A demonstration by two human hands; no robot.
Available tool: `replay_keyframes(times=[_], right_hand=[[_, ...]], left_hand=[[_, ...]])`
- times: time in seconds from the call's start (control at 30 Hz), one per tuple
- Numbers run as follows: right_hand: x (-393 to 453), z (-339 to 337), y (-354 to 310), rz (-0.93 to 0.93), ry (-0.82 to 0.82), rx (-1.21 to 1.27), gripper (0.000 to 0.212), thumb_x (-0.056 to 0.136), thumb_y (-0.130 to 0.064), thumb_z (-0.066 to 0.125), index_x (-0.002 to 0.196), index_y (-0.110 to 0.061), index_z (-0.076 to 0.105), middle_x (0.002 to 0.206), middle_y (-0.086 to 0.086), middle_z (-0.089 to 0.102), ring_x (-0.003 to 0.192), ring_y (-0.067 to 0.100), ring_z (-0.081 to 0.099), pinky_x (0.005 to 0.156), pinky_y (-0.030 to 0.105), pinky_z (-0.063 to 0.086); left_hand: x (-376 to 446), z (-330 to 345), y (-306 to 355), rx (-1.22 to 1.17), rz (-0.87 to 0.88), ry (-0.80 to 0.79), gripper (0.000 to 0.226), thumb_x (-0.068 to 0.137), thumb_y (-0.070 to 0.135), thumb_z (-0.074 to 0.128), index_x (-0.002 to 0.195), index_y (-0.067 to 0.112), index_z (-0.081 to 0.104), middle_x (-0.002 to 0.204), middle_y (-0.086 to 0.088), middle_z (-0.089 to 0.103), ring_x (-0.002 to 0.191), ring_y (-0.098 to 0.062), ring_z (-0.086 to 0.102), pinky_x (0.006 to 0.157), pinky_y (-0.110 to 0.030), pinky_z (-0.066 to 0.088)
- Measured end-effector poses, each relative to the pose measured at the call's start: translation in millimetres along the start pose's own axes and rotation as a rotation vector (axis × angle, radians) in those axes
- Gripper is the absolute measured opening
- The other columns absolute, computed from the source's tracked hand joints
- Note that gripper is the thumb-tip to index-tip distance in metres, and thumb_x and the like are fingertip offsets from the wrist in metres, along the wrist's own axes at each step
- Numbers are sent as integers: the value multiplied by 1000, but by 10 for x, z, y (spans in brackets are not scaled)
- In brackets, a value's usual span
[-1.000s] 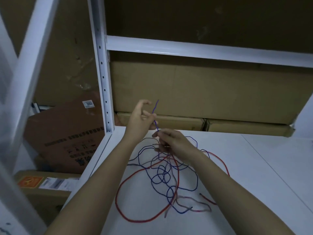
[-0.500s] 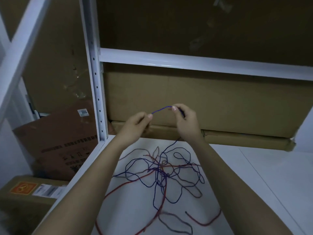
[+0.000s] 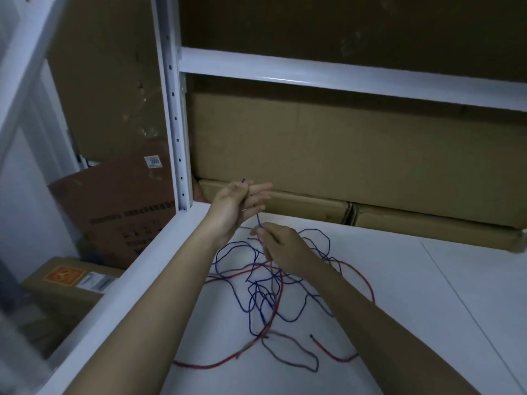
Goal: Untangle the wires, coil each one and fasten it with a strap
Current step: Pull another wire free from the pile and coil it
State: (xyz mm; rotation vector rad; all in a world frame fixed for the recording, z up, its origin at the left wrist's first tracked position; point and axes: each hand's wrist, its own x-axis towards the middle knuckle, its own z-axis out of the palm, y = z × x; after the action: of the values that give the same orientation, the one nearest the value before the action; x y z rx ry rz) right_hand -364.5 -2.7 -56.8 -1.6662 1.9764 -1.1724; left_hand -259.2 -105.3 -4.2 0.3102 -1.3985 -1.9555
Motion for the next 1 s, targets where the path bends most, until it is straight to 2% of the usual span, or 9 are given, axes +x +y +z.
replay_keyframes(times=[0.1,0.2,0.33,0.43,0.53,0.67,0.8,0.9,1.0], right_hand=[[-41,132,-32,10,-45,-5,28,103,-28,38,109,-16,63,63,11,58,56,16,53,59,32,43],[-39,269,-99,57,-97,32,27,103,-28,39,109,-18,63,59,-1,59,51,1,51,56,20,43],[-70,409,-172,94,-141,34,24,103,-26,40,104,-20,63,55,-6,58,50,1,51,59,22,45],[-106,438,-181,100,-105,52,21,102,-26,43,99,-23,64,54,-6,56,52,5,52,62,28,47],[-149,421,-203,100,-53,62,19,100,-26,48,92,-30,65,57,-6,55,56,15,52,59,36,46],[-147,263,-231,71,74,-6,18,98,-23,53,100,-23,71,79,-1,69,64,8,58,59,14,42],[-81,85,-288,-26,207,-100,16,95,-16,58,98,-14,73,87,-11,69,83,3,61,71,13,45],[44,-28,-327,-87,297,-136,12,91,-13,63,94,-10,75,79,-22,64,75,0,59,67,14,44],[240,-173,-366,-71,341,-122,9,87,-18,69,83,-25,74,79,-11,66,74,1,58,65,17,44]], left_hand=[[14,-184,-123,-81,32,69,29,107,13,22,125,2,41,119,-1,63,102,-8,67,87,-21,54],[101,-381,-195,-65,70,210,34,106,13,29,135,-4,36,134,-5,54,108,-5,60,97,-20,48],[161,-653,-233,378,147,330,38,105,21,36,139,6,45,147,-6,44,132,-17,44,113,-27,33],[84,-821,-332,796,286,272,39,105,23,36,142,13,46,135,13,50,124,-10,48,88,3,31],[81,-1032,-442,1029,330,185,41,103,17,40,143,11,43,129,-10,62,115,-23,58,83,-11,38],[81,-1055,-465,1076,232,31,38,103,21,40,140,17,47,123,-3,65,91,-13,69,85,-28,52],[35,-991,-531,911,95,-157,31,103,23,41,128,17,58,106,12,71,47,-10,61,63,-15,49],[-60,-912,-466,686,-18,-268,27,103,17,40,101,11,67,72,2,73,39,-12,49,47,-18,42],[-129,-861,-303,440,-89,-305,34,104,12,36,82,7,62,57,-2,61,43,-10,43,42,-17,35]])
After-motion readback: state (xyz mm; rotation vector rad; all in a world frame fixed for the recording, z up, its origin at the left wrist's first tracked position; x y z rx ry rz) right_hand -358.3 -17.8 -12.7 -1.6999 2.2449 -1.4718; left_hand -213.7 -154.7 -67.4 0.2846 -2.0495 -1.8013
